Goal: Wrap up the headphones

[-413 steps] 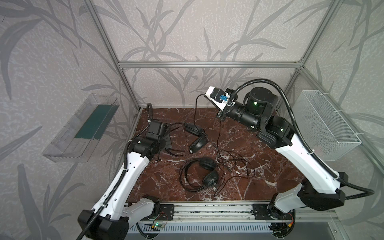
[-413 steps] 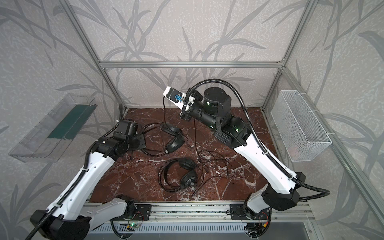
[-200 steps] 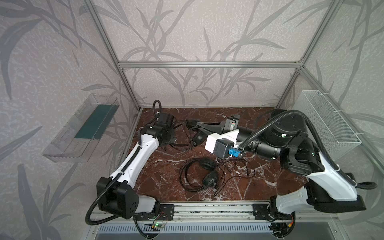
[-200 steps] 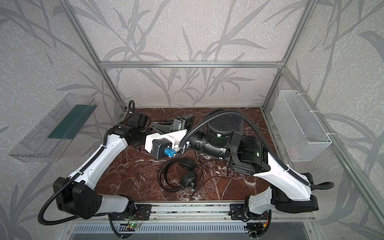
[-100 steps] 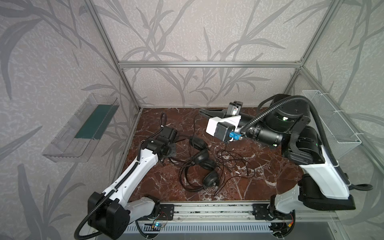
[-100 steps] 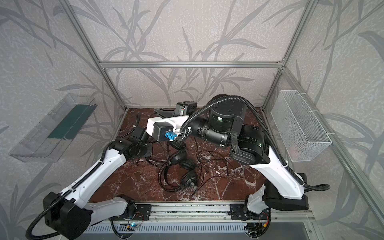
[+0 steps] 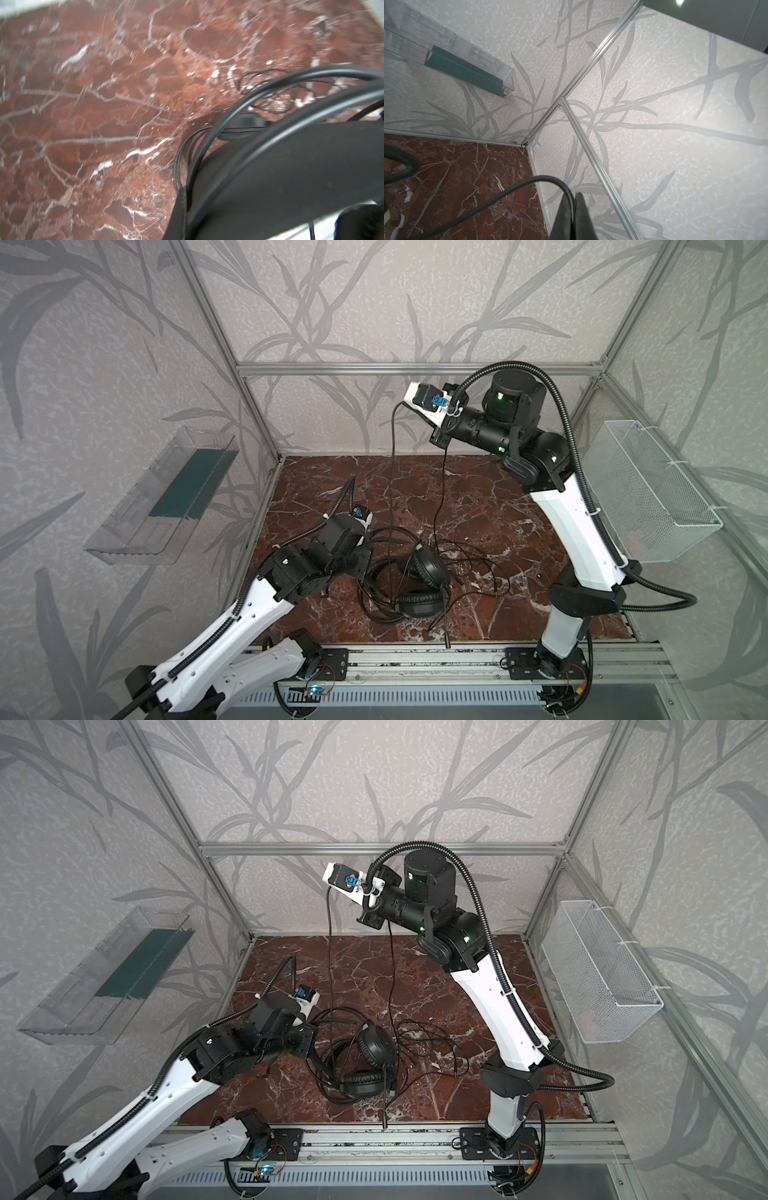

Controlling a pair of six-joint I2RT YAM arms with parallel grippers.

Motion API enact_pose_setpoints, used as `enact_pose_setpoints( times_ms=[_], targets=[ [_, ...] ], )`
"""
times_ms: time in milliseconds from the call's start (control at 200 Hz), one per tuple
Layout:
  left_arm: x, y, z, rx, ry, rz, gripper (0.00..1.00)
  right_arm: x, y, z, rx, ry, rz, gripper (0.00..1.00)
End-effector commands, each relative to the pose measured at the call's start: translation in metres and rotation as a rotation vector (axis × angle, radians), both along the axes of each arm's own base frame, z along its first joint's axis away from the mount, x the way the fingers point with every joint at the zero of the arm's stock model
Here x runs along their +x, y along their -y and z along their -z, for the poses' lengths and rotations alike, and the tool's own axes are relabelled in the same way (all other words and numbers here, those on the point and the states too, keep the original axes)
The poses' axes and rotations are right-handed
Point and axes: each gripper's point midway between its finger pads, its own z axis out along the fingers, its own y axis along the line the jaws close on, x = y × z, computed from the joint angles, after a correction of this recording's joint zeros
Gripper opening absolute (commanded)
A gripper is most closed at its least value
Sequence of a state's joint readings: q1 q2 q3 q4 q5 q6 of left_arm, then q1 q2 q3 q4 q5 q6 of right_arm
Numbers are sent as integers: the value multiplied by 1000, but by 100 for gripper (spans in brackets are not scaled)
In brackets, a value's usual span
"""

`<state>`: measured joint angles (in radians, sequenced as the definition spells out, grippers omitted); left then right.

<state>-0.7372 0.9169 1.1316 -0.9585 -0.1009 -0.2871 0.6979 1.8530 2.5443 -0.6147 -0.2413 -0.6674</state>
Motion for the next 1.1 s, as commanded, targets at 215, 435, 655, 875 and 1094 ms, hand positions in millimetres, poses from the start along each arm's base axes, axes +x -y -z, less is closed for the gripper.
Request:
enact_pose_setpoints(
  times_ms=[215,435,655,875,1094],
  targets=[
    [-25,-27,-124,-147,265,25,0,102,89,-12,311,-160,222,0],
    [-34,-29,-157,-254,325,26,0,144,103,28,345,-289,288,0],
    [-33,-31,-237,-480,474,-26,0,150,55,121,285,-578,111,0],
    [-8,-22,-294,-622,572,-108,0,109,14,179,242,-587,2,0],
    [16,1,-341,-697,579,-122,0,91,0,240,291,-689,-74,8]
  ],
)
